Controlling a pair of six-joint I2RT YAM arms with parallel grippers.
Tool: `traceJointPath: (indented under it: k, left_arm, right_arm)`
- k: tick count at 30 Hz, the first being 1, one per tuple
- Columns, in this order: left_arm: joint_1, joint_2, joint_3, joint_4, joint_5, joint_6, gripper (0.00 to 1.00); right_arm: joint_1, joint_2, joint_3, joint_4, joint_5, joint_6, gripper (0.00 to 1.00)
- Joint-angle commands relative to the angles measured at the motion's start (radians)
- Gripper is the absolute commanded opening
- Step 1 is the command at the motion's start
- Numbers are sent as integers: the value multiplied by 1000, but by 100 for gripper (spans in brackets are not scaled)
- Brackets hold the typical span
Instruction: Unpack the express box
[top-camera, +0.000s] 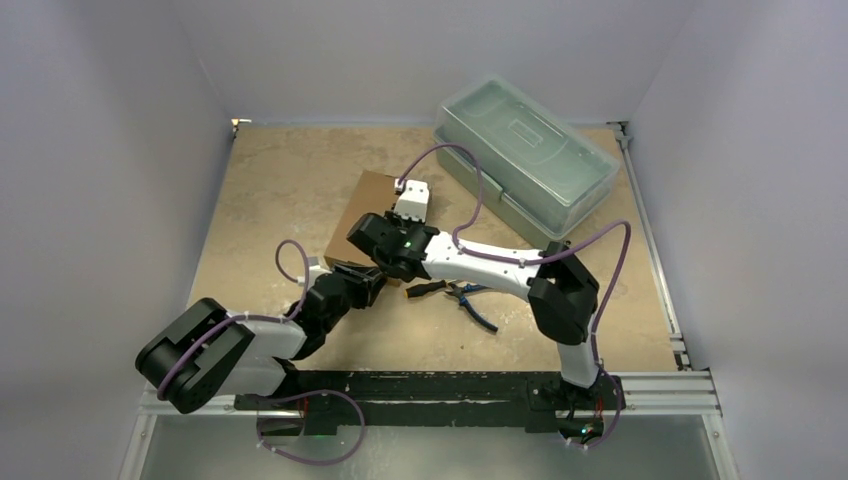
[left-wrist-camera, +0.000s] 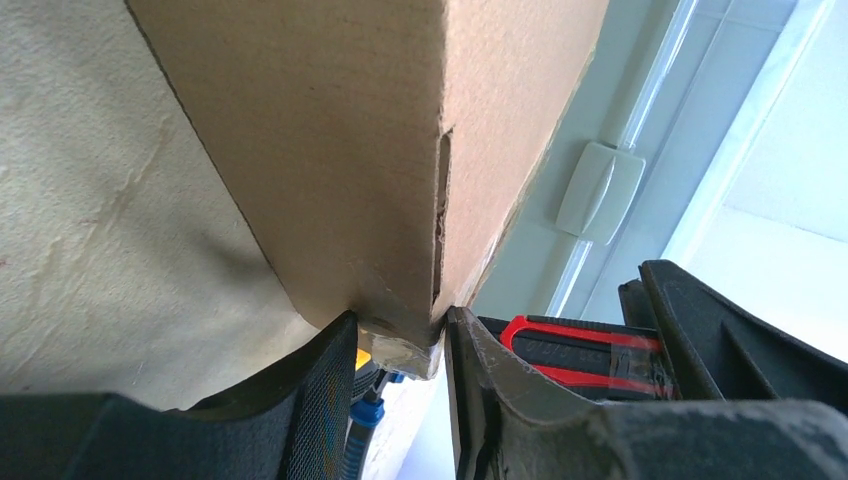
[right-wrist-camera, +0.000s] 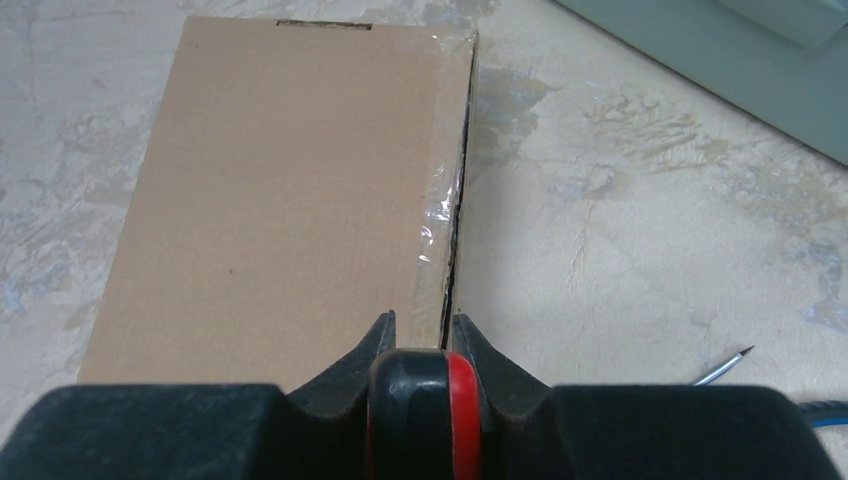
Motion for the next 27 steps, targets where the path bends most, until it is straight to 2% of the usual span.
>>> traceJointPath:
  k: [1, 11, 19, 27]
  left_arm:
    - [-3, -1, 52, 93, -29, 36, 35]
    - [-88, 60, 16, 230, -103, -85, 33]
    - [-94, 98, 10, 280, -130, -85, 31]
    - [-94, 99, 3, 298, -157, -110, 29]
  right_arm:
    - [58, 39, 89, -110, 19, 131, 0]
    - [89, 114, 191, -334, 85, 435, 0]
    - [129, 113, 212, -408, 136, 465, 0]
    - [175, 131, 279, -488, 288, 475, 0]
